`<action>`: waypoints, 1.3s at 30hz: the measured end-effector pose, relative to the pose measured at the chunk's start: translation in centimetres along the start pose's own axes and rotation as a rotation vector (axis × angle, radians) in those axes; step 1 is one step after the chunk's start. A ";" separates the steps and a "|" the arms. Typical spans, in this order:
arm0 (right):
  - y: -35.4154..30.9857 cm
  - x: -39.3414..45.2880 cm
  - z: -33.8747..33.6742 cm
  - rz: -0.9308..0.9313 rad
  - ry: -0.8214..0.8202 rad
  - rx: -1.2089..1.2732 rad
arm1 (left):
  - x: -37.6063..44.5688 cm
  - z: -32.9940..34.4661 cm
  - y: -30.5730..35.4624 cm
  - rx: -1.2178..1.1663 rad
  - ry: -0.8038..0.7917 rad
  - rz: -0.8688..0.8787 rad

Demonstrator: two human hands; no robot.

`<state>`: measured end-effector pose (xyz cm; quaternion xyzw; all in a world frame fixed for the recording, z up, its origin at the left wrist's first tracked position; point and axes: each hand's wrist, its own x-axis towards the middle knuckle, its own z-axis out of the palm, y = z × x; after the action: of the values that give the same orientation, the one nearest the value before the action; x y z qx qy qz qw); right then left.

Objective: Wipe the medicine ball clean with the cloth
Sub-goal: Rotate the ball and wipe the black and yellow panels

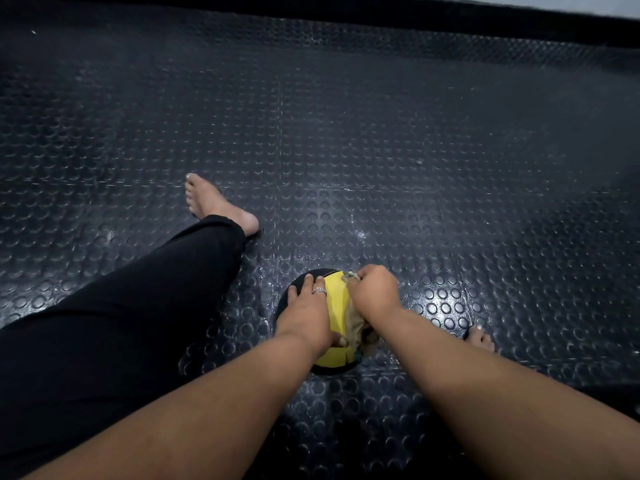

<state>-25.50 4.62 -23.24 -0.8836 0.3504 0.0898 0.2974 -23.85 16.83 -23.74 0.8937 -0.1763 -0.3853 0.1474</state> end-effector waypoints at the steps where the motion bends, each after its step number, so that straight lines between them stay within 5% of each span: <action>1: 0.1 -0.2 -0.1 -0.092 -0.022 -0.016 | 0.0 -0.1 -0.1 0.000 -0.001 -0.001; 5: 0.9 -1.5 0.1 -0.488 -0.149 -0.104 | 0.1 -0.2 -0.6 -0.012 -0.003 -0.003; 10: 0.9 0.0 0.1 -0.196 -0.027 -0.076 | 0.1 -0.1 -0.3 0.038 -0.001 0.014; 17: 1.2 -1.1 -0.2 -0.503 -0.185 -0.129 | 0.2 -0.2 -1.3 0.025 0.001 0.013; 23: 0.3 -0.2 -0.4 -0.151 -0.045 -0.093 | -0.1 0.1 -0.9 0.056 0.008 0.030; 28: -1.3 -1.5 0.7 -0.315 -0.126 -0.129 | 0.3 -0.1 -1.0 0.013 0.017 0.024; 34: 0.2 0.7 -1.1 -0.118 -0.104 -0.166 | -0.2 0.1 -0.8 0.071 0.019 0.039; 39: 0.2 -1.8 -0.6 -0.399 -0.163 -0.145 | 0.1 0.0 -1.2 0.061 0.022 0.047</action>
<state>-26.97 5.19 -22.17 -0.9443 0.1364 0.1251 0.2722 -23.52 17.85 -24.24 0.8977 -0.2070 -0.3662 0.1310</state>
